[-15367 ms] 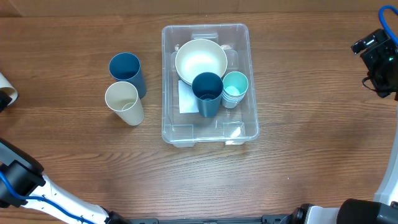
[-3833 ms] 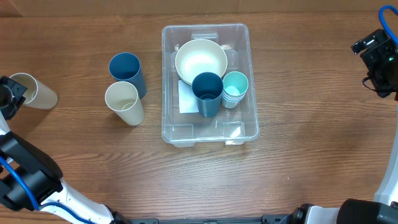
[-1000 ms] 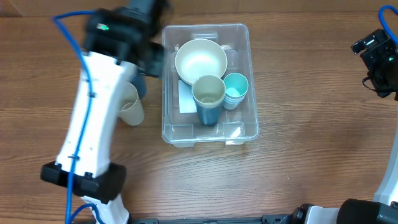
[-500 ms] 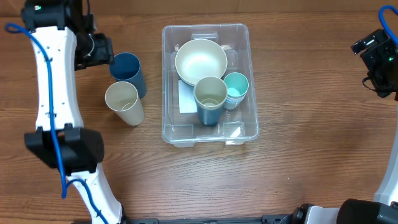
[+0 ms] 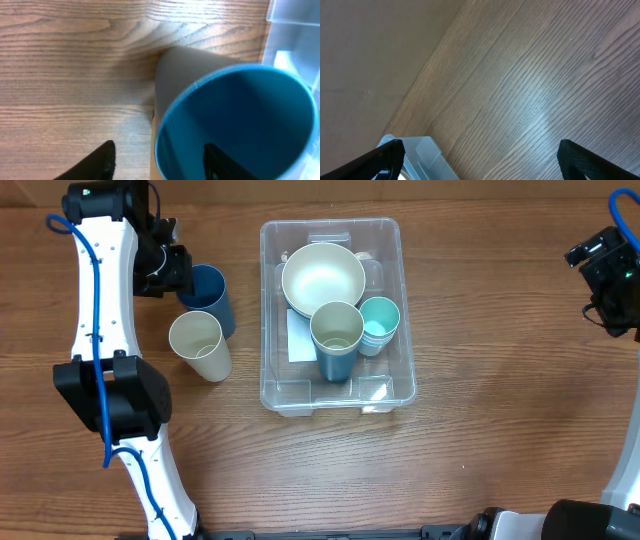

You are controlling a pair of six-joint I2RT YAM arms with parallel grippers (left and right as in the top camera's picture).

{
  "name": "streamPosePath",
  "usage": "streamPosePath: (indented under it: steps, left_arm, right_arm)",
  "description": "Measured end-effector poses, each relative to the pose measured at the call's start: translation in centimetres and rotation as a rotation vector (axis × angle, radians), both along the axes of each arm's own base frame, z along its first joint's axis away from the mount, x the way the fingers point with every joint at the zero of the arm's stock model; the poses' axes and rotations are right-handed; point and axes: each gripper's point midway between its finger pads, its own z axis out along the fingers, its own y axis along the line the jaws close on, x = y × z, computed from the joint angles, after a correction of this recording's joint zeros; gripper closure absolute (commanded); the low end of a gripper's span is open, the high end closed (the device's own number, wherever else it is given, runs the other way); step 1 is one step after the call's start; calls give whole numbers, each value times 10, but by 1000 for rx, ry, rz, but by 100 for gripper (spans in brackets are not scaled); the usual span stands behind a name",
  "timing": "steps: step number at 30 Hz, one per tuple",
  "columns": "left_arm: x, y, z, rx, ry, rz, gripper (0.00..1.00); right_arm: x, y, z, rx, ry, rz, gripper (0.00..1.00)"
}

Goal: Pack container
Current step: 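Grasp the dark blue cup and place it into the bin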

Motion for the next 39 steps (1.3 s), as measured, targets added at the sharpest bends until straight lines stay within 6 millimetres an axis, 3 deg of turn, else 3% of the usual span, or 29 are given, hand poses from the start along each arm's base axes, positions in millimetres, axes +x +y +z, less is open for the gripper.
streamPosePath:
  steps: [3,4,10,13,16,18,20,23,25,27,29,31,34,36,39]
  left_arm:
    - [5,0,-15,-3,21,6,91]
    - [8,1,-24,-3,33,7,96]
    - [14,12,-29,52,25,84,96]
    - [21,20,-14,90,-21,125,96]
    - [32,25,28,111,-146,151,96]
    - [32,26,82,118,-289,169,96]
    - [16,23,138,114,-409,180,96]
    - [-30,12,204,91,-529,177,96]
    - [-60,-6,232,58,-576,143,96]
    - [-71,-30,246,7,-613,86,96]
    - [-73,-56,247,-37,-613,20,96]
    - [-73,-89,236,-73,-572,-64,96]
    - [-77,-120,215,-65,-503,-146,96]
    - [-80,-131,197,-24,-446,-178,96]
    - [-81,-130,173,37,-371,-176,96]
  right_arm:
    - [0,0,0,0,-1,0,0]
    - [0,0,0,0,0,0,0]
    - [0,0,0,0,-1,0,0]
    - [0,0,0,1,0,0,0]
    - [0,0,0,0,-1,0,0]
    - [0,0,0,0,0,0,0]
    - [0,0,0,1,0,0,0]
    - [0,0,0,1,0,-1,0]
    - [0,0,0,0,0,-1,0]
    - [0,0,0,0,0,-1,0]
    - [0,0,0,0,0,-1,0]
    - [0,0,0,1,0,-1,0]
    - [0,0,0,1,0,0,0]
    - [0,0,0,0,0,-1,0]
    - [0,0,0,0,0,0,0]
